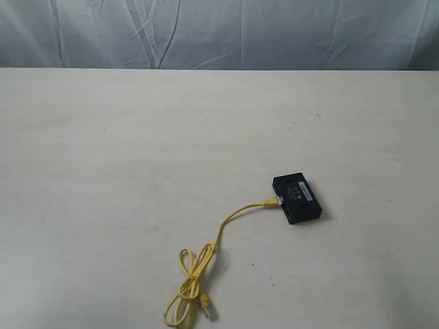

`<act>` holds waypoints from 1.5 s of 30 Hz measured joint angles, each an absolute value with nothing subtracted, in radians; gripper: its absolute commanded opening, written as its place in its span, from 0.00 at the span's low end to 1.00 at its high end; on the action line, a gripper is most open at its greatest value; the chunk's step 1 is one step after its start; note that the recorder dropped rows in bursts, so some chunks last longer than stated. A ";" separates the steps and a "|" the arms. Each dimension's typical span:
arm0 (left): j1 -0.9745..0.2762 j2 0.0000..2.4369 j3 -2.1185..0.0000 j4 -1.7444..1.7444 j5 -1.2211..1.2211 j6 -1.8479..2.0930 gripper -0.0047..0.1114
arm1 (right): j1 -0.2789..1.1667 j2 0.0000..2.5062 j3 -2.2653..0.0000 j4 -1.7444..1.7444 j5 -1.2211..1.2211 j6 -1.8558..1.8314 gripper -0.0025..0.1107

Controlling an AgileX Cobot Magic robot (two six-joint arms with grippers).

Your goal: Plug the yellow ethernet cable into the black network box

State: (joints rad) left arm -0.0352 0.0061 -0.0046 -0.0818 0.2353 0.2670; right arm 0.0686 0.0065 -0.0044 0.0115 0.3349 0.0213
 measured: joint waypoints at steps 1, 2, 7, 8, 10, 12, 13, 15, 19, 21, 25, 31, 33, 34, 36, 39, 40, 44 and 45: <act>-0.035 0.006 -0.005 -0.075 0.235 0.267 0.04 | 0.069 0.006 -0.004 0.012 0.335 0.021 0.01; -0.035 0.006 -0.005 -0.073 0.235 0.267 0.04 | 0.069 0.006 -0.004 0.012 0.335 0.021 0.01; -0.035 0.006 -0.005 -0.073 0.236 0.269 0.04 | 0.069 0.006 -0.002 0.012 0.335 0.021 0.01; -0.035 0.006 -0.005 -0.073 0.236 0.269 0.04 | 0.069 0.006 -0.002 0.012 0.335 0.021 0.01; -0.035 0.006 -0.005 -0.073 0.236 0.253 0.04 | 0.069 0.006 -0.002 0.012 0.335 0.021 0.01; -0.035 0.005 -0.005 -0.073 0.236 0.208 0.04 | 0.069 0.006 -0.002 0.012 0.335 0.021 0.01; -0.035 0.005 -0.005 -0.070 0.236 0.174 0.04 | 0.069 0.006 -0.002 0.012 0.335 0.021 0.01; -0.035 0.005 -0.005 -0.055 0.236 0.105 0.04 | 0.069 0.006 -0.002 0.012 0.335 0.021 0.01; -0.035 0.005 -0.005 -0.037 0.236 0.041 0.04 | 0.069 0.006 -0.002 0.012 0.335 0.023 0.01; -0.035 0.005 -0.005 -0.030 0.236 0.034 0.04 | 0.069 0.006 -0.002 0.012 0.333 0.023 0.01; -0.035 0.005 -0.005 -0.028 0.236 0.026 0.04 | 0.069 0.006 -0.002 0.012 0.333 0.023 0.01; -0.035 0.005 -0.005 -0.028 0.236 0.026 0.04 | 0.069 0.006 -0.002 0.012 0.333 0.023 0.01; -0.035 0.005 -0.005 -0.028 0.236 0.026 0.04 | 0.069 0.006 -0.002 0.012 0.333 0.023 0.01; -0.035 0.005 -0.005 -0.028 0.236 0.026 0.04 | 0.069 0.006 -0.002 0.012 0.333 0.023 0.01; -0.035 0.005 -0.005 -0.028 0.236 0.026 0.04 | 0.069 0.006 -0.002 0.012 0.333 0.023 0.01; -0.035 0.005 -0.005 -0.028 0.236 0.026 0.04 | 0.069 0.006 -0.002 0.012 0.333 0.023 0.01; -0.035 0.005 -0.005 -0.028 0.236 0.026 0.04 | 0.069 0.006 -0.002 0.012 0.333 0.023 0.01; -0.035 0.005 -0.005 -0.026 0.236 0.026 0.04 | 0.069 0.006 -0.002 0.012 0.333 0.023 0.01; -0.035 0.005 -0.005 -0.026 0.236 0.026 0.04 | 0.069 0.006 -0.002 0.012 0.333 0.023 0.01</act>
